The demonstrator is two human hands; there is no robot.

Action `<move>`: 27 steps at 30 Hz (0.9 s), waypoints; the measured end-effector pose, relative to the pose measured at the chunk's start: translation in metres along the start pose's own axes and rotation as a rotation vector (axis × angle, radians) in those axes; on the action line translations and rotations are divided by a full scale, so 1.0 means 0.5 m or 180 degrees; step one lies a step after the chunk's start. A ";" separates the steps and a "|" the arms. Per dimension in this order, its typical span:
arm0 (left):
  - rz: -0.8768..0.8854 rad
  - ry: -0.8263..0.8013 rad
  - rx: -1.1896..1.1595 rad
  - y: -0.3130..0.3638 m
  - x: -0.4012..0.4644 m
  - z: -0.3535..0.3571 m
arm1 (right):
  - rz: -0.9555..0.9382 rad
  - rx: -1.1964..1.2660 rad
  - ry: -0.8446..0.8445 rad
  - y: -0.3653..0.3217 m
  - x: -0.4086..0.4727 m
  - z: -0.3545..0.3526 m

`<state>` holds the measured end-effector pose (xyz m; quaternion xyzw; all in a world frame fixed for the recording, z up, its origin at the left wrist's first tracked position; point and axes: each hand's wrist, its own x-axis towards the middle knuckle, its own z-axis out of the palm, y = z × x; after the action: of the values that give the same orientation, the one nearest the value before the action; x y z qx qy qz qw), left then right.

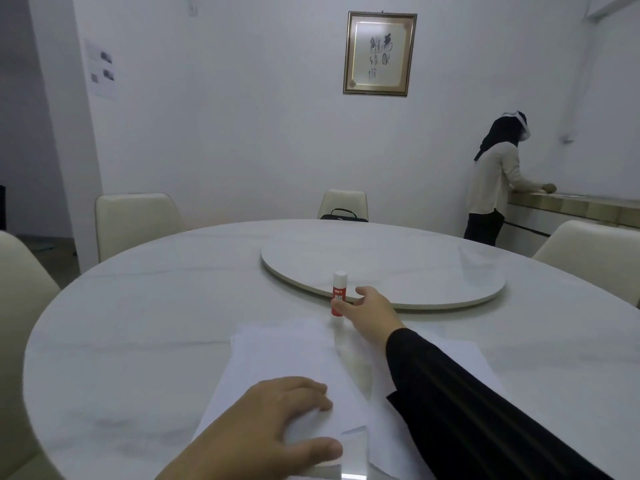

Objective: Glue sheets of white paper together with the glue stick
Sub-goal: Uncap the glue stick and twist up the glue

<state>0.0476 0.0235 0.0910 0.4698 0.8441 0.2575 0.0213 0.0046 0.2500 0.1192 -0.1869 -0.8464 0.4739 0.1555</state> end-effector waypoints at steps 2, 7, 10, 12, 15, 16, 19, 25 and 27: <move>0.0073 -0.0023 0.0052 -0.008 0.007 0.001 | -0.0029 0.0184 0.0103 0.002 0.023 0.026; 0.0267 -0.0061 0.0206 -0.015 0.016 0.001 | -0.0172 0.0025 0.0415 0.017 0.059 0.063; 0.0339 -0.0003 0.0207 -0.017 0.018 0.002 | -0.0318 0.0041 0.0507 0.018 0.057 0.066; 0.0331 0.0000 0.0228 -0.017 0.018 0.003 | -0.0432 0.0301 0.0535 0.003 0.043 0.053; 0.0254 -0.0042 0.0220 -0.013 0.016 0.002 | -0.0659 0.0804 0.0515 -0.033 0.003 0.011; 0.0243 -0.0075 0.0194 -0.011 0.016 0.000 | -0.0743 0.0908 0.0505 -0.044 -0.017 -0.005; 0.0129 -0.0123 0.0037 -0.002 0.017 -0.008 | -0.0911 0.1037 0.0501 -0.062 -0.083 -0.046; -0.0510 0.1089 -0.1939 0.065 0.081 -0.021 | -0.1078 0.1610 0.0498 -0.059 -0.171 -0.068; -0.0765 0.1033 -0.3294 0.100 0.115 -0.012 | -0.1063 0.1693 0.0465 -0.061 -0.179 -0.066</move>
<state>0.0530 0.0884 0.1305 0.2527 0.6477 0.7033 0.1483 0.0930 0.2185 0.1542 -0.0318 -0.6984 0.6317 0.3349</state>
